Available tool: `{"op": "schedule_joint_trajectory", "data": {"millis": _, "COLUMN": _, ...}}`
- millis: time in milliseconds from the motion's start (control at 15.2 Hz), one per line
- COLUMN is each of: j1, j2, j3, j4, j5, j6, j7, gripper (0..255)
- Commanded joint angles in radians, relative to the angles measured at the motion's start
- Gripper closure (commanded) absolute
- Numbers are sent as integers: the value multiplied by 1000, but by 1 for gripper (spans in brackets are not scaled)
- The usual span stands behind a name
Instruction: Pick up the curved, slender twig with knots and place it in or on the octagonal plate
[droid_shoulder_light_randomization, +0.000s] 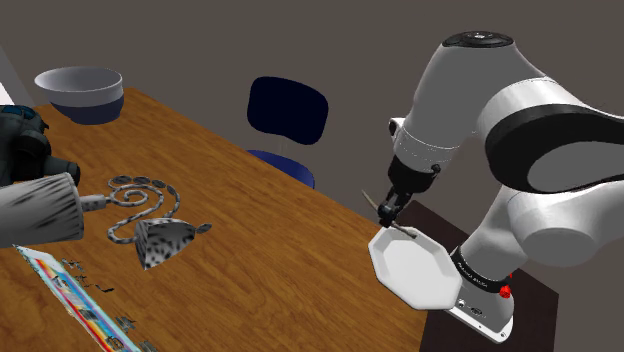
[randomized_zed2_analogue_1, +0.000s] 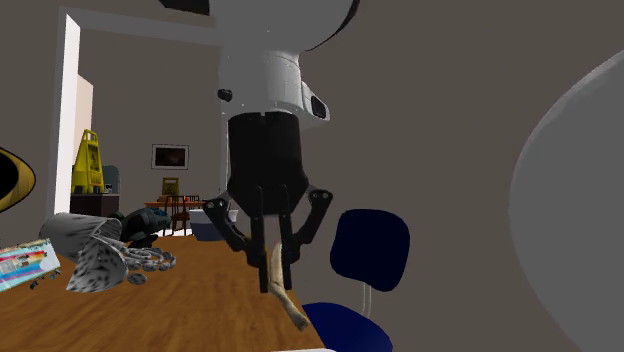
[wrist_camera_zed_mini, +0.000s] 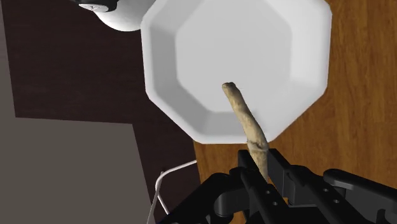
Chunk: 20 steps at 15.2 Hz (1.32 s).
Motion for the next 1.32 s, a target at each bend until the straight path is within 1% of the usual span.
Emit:
{"op": "schedule_joint_trajectory", "data": {"millis": 0, "j1": 48, "j2": -85, "j3": 9, "j4": -45, "j5": 32, "j6": -42, "j7": 26, "gripper": 255}}
{"op": "schedule_joint_trajectory", "data": {"millis": 396, "j1": 212, "j2": -342, "j3": 42, "j4": -144, "j5": 120, "j6": -210, "j7": 135, "gripper": 255}}
{"op": "schedule_joint_trajectory", "data": {"millis": 990, "j1": 245, "j2": -305, "j3": 110, "j4": -246, "j5": 190, "j6": -77, "j7": 139, "gripper": 255}}
{"op": "schedule_joint_trajectory", "data": {"millis": 1188, "j1": 257, "j2": -276, "j3": 141, "j4": -283, "j5": 224, "j6": -14, "j7": 140, "gripper": 255}}
{"op": "schedule_joint_trajectory", "data": {"millis": 1254, "j1": 257, "j2": -276, "j3": 141, "j4": -283, "j5": 224, "j6": -14, "j7": 140, "gripper": 255}}
